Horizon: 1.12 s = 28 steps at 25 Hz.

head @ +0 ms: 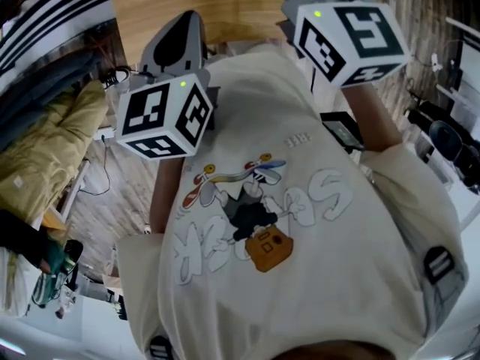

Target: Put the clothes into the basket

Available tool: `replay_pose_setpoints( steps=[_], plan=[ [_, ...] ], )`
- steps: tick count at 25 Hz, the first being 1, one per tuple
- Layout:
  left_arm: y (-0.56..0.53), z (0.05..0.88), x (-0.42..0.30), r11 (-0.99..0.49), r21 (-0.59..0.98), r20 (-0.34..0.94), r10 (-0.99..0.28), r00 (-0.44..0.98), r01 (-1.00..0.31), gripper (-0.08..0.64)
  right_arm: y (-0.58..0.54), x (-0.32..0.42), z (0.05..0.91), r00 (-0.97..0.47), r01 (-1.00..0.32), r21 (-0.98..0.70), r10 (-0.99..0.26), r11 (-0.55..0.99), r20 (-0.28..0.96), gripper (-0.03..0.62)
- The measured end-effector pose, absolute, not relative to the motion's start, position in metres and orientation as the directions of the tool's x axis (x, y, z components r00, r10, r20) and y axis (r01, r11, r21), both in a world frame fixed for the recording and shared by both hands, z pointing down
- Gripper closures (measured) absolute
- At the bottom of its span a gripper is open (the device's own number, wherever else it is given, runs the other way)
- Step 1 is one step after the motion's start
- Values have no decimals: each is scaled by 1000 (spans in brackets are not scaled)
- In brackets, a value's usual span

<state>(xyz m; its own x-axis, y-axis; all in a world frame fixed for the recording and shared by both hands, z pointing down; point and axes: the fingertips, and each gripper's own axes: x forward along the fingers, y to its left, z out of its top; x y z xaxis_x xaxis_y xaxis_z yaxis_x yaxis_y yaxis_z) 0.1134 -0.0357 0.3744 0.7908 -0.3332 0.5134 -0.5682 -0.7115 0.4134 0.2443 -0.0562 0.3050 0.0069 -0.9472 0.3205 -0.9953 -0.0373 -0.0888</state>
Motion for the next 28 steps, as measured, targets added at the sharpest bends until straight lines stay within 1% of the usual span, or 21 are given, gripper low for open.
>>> replay_pose_setpoints(
  steps=[6,12,19,28],
  plan=[
    [-11,371,100,-753,432,498,-259,827,-496,558,-17,230,309,79,-989,-94,-937,-117,340,552],
    [12,368,90,-783,431,488,-215,846,-448,558,18,213,312,129,-984,-73,-927,-164,351,552],
    [27,387,71,-781,440,520,-182,835,-444,558,43,178,348,101,-982,-107,-910,-157,403,552],
    [28,388,70,-785,427,527,-189,829,-450,558,42,160,370,36,-984,-143,-896,-110,443,552]
  ],
)
